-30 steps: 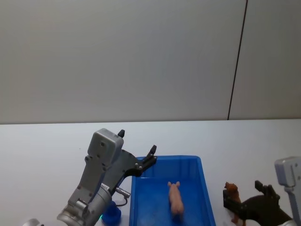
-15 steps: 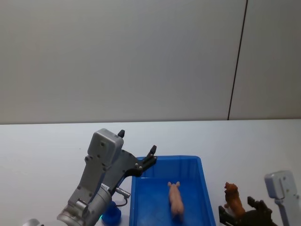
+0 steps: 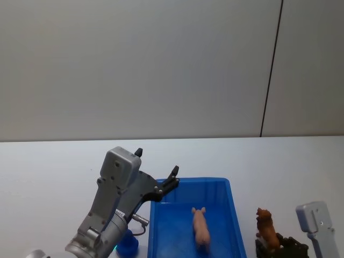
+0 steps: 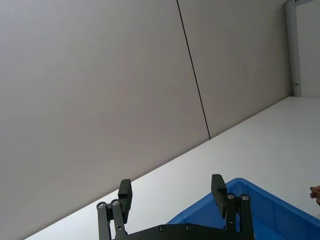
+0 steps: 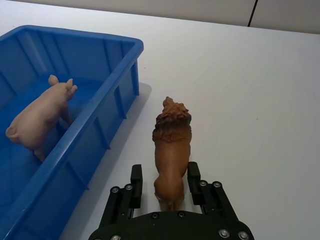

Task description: Pick up the two dolls from the table and place them into the box.

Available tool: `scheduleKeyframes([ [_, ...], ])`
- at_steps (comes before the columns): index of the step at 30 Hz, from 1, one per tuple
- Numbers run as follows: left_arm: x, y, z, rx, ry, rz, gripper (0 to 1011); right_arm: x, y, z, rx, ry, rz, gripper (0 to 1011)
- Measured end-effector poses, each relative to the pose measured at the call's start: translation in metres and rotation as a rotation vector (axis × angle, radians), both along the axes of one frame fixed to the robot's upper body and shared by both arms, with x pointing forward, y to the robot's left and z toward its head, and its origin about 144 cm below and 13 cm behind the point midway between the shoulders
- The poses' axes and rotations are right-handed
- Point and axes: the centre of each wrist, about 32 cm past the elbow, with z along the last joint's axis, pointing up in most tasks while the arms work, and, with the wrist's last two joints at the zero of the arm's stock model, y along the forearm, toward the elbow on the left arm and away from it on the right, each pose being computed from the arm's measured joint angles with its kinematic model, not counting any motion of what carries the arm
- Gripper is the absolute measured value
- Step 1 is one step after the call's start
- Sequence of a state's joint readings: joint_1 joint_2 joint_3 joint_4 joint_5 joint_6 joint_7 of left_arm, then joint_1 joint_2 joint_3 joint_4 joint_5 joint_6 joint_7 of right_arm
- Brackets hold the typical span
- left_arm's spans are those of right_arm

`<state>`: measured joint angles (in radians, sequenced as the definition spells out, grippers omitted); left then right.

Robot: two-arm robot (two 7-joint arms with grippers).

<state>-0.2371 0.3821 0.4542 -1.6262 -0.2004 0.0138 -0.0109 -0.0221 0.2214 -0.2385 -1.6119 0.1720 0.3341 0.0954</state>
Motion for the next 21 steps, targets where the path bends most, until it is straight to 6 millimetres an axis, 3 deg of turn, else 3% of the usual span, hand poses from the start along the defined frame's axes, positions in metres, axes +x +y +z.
scheduleKeyframes([
  [9, 0.000, 0.000, 0.000, 0.000, 0.000, 0.000, 1001, -0.002, 0.003, 0.004, -0.026, -0.044, -0.019, 305],
  [21, 0.000, 0.000, 0.000, 0.000, 0.000, 0.000, 1001, -0.004, 0.011, 0.027, -0.031, -0.167, 0.013, 301],
])
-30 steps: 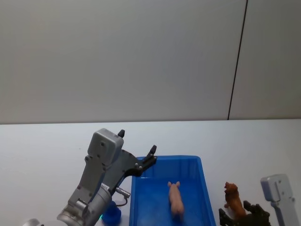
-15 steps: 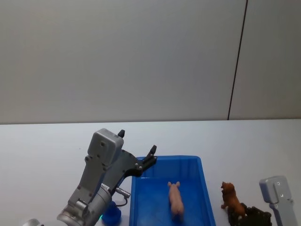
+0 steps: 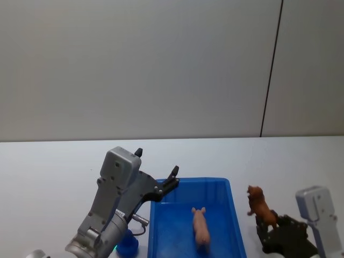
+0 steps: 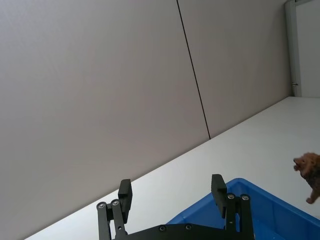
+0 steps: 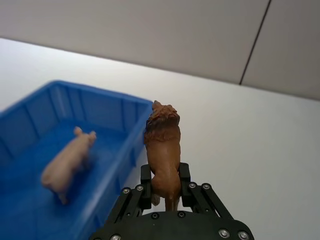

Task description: Pick up the two dolls from the table and place them into the box.

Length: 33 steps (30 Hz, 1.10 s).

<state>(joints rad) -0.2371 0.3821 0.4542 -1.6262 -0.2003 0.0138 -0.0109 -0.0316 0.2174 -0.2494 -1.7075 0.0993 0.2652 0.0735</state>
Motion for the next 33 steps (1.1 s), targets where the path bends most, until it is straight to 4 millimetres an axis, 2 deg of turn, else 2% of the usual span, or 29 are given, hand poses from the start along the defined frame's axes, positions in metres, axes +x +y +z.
scheduleKeyframes([
  [9, 0.000, 0.000, 0.000, 0.000, 0.000, 0.000, 1001, 0.008, 0.015, 0.017, 0.027, -0.070, 0.090, 301],
  [18, 0.000, 0.000, 0.000, 0.000, 0.000, 0.000, 1001, 0.021, 0.030, 0.021, 0.042, -0.077, 0.152, 309],
  [23, 0.000, 0.000, 0.000, 0.000, 0.000, 0.000, 1001, 0.029, 0.037, 0.019, 0.041, -0.066, 0.169, 444],
  [24, 0.000, 0.000, 0.000, 0.000, 0.000, 0.000, 1001, 0.030, 0.038, 0.019, 0.040, -0.062, 0.170, 506],
  [26, 0.000, 0.000, 0.000, 0.000, 0.000, 0.000, 1001, 0.032, 0.040, 0.018, 0.039, -0.058, 0.170, 545],
  [33, 0.000, 0.000, 0.000, 0.000, 0.000, 0.000, 1001, 0.036, 0.042, 0.017, 0.035, -0.052, 0.155, 783],
])
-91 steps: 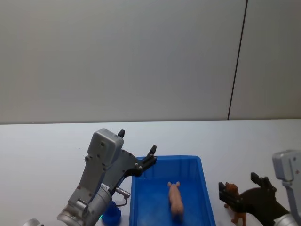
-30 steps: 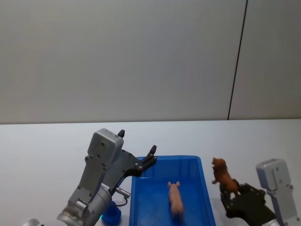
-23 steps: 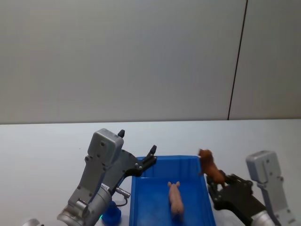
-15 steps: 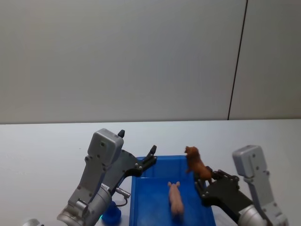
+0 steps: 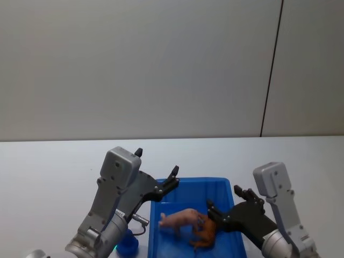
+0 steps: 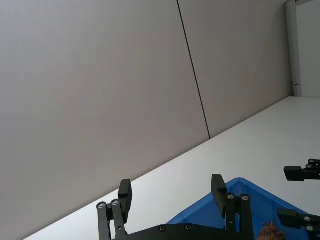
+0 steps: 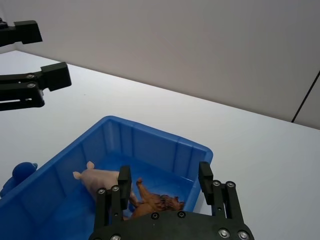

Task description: Pick up the two dolls from the table and place them into the box.

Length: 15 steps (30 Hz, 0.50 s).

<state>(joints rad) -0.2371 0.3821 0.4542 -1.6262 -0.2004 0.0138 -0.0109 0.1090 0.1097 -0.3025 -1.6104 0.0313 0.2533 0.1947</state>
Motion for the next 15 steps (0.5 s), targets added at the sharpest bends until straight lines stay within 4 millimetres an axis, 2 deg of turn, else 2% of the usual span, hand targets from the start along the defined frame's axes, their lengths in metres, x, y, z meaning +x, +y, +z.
scheduleKeyframes([
  [7, 0.000, 0.000, 0.000, 0.000, 0.000, 0.000, 1001, -0.001, -0.002, 0.001, -0.002, -0.012, -0.046, 984],
  [15, 0.000, 0.000, 0.000, 0.000, 0.000, 0.000, 1001, -0.008, -0.010, 0.003, 0.005, -0.029, -0.122, 1001],
])
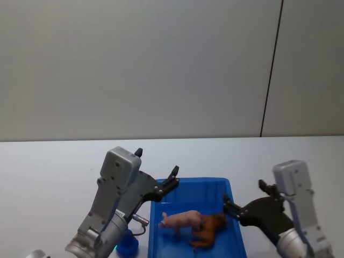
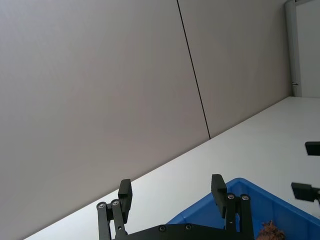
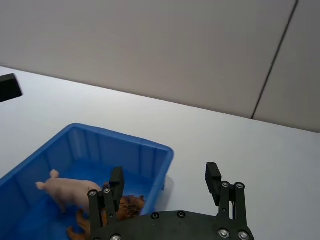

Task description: Pick up the two dolls from the table and place them into the box.

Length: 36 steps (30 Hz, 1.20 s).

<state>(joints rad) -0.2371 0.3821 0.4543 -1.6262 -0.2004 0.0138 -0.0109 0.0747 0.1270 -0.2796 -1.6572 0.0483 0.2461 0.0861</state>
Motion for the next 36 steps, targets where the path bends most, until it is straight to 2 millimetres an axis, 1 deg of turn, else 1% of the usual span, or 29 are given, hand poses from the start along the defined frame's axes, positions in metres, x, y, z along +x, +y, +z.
scheduleKeyframes([
  [5, 0.000, 0.000, 0.000, 0.000, 0.000, 0.000, 1001, -0.007, -0.010, 0.001, 0.008, -0.005, -0.058, 1001],
  [14, 0.000, 0.000, 0.000, 0.000, 0.000, 0.000, 1001, -0.016, -0.019, 0.002, 0.018, -0.010, -0.116, 1001],
  [24, -0.005, 0.005, 0.000, -0.004, 0.051, 0.026, 1001, -0.020, -0.024, 0.002, 0.023, -0.012, -0.144, 1001],
  [36, -0.018, 0.019, -0.001, -0.022, 0.170, 0.093, 1001, -0.022, -0.026, 0.003, 0.025, -0.012, -0.161, 1001],
])
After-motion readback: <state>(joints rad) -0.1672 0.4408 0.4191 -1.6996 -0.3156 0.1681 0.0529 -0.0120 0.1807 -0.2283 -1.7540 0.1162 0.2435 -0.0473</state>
